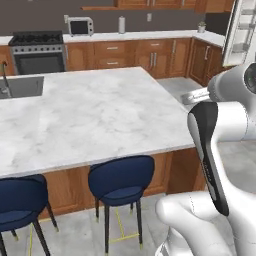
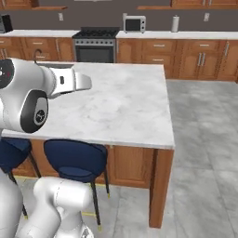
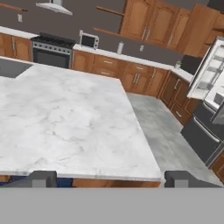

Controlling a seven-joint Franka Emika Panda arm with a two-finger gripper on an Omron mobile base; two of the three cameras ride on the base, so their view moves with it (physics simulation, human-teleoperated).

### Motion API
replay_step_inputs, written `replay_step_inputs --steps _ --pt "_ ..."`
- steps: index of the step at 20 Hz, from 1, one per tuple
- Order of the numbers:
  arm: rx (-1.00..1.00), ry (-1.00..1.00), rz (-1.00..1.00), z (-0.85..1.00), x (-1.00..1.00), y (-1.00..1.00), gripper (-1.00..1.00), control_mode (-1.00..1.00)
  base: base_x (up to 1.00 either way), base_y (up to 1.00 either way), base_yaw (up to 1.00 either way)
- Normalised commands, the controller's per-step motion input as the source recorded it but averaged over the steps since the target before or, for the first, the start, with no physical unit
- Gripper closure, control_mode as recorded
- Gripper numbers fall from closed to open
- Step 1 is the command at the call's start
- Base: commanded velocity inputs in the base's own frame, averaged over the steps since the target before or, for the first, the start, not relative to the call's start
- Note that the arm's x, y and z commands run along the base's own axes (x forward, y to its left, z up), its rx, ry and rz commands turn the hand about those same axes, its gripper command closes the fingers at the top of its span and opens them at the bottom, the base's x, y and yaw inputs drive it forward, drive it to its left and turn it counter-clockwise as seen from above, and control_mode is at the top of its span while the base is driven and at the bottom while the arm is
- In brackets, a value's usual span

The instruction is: There is a bowl on the dining counter. Grab a lemon wedge from the fridge and place it in the bowl. Then get the liquor bottle and glass cup from the cabinet and place them next to the bowl.

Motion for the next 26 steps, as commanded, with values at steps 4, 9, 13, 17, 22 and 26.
replay_step_inputs --steps 4,9,13,17,22,26 --pt "0.0 0.0 0.0 0.0 0.0 0.0 -1.0 1.0 0.11 -1.0 0.0" --pt "0.0 0.0 0.0 0.0 0.0 0.0 -1.0 1.0 0.14 -1.0 0.0" --pt "0.0 0.0 0.0 0.0 0.0 0.0 -1.0 1.0 0.24 -1.0 0.0" --pt "0.0 0.0 0.0 0.0 0.0 0.0 -1.0 1.0 0.51 -1.0 0.0" --pt "0.0 0.0 0.0 0.0 0.0 0.0 -1.0 1.0 0.83 -0.9 0.0" --pt "0.0 0.0 0.0 0.0 0.0 0.0 -1.0 1.0 1.0 -0.16 0.0"
